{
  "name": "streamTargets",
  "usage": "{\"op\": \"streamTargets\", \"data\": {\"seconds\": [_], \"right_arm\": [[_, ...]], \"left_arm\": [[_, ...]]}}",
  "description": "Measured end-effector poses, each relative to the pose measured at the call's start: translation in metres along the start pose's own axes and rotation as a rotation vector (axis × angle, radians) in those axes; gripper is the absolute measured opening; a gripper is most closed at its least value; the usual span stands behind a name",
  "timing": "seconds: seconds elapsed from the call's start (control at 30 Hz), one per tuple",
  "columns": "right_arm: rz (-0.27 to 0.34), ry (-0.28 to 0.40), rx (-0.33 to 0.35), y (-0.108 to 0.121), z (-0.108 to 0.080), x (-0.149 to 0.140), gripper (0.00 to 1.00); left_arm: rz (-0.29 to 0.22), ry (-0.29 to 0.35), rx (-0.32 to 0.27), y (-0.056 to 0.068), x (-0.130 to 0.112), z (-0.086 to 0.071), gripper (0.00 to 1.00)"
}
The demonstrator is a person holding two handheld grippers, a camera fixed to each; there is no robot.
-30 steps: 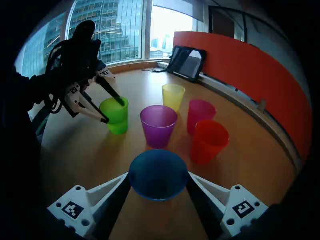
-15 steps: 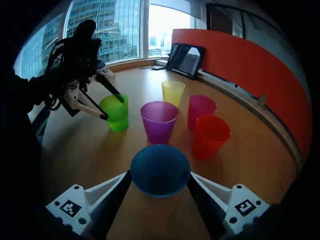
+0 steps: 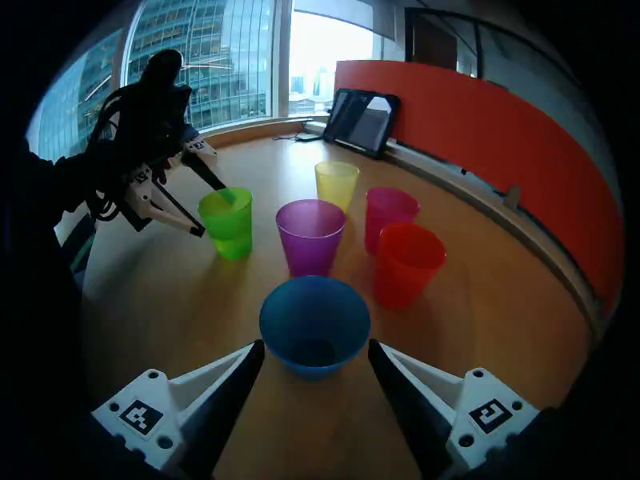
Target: Pour water
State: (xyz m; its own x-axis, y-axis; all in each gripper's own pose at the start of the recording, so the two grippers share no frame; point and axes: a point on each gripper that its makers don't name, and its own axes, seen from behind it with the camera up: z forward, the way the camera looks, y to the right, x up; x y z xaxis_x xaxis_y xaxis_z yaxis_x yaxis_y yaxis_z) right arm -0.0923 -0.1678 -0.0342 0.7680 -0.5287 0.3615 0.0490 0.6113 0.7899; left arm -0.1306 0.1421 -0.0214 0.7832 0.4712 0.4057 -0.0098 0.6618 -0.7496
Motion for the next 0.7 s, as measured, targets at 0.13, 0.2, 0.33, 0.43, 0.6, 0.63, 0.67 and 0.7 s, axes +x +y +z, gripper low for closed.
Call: {"op": "streamTargets", "data": {"seconds": [0.13, 0.2, 0.33, 0.43, 0.6, 0.63, 0.67, 0.7], "right_arm": [[0.010, 0.008, -0.019, 0.001, -0.009, -0.004, 1.00], [0.015, 0.015, -0.029, 0.002, -0.013, -0.005, 1.00], [0.028, 0.034, -0.048, 0.003, -0.021, -0.006, 1.00], [0.037, 0.050, -0.061, 0.002, -0.026, -0.006, 1.00], [0.045, 0.080, -0.088, 0.002, -0.037, -0.007, 1.00], [0.046, 0.088, -0.096, 0.002, -0.040, -0.007, 1.00], [0.047, 0.096, -0.104, 0.002, -0.042, -0.006, 1.00], [0.049, 0.106, -0.115, 0.003, -0.045, -0.006, 1.00]], "left_arm": [[-0.006, 0.001, 0.015, 0.000, -0.006, -0.011, 0.97], [-0.006, 0.003, 0.026, 0.000, -0.008, -0.017, 0.97], [-0.008, 0.012, 0.051, 0.000, -0.009, -0.029, 0.97], [-0.010, 0.026, 0.069, 0.001, -0.009, -0.036, 0.97], [-0.011, 0.063, 0.106, 0.005, -0.004, -0.051, 0.97], [-0.012, 0.073, 0.116, 0.005, -0.003, -0.054, 0.97], [-0.014, 0.083, 0.125, 0.004, -0.001, -0.057, 0.97], [-0.016, 0.097, 0.138, 0.003, 0.001, -0.061, 0.97]]}}
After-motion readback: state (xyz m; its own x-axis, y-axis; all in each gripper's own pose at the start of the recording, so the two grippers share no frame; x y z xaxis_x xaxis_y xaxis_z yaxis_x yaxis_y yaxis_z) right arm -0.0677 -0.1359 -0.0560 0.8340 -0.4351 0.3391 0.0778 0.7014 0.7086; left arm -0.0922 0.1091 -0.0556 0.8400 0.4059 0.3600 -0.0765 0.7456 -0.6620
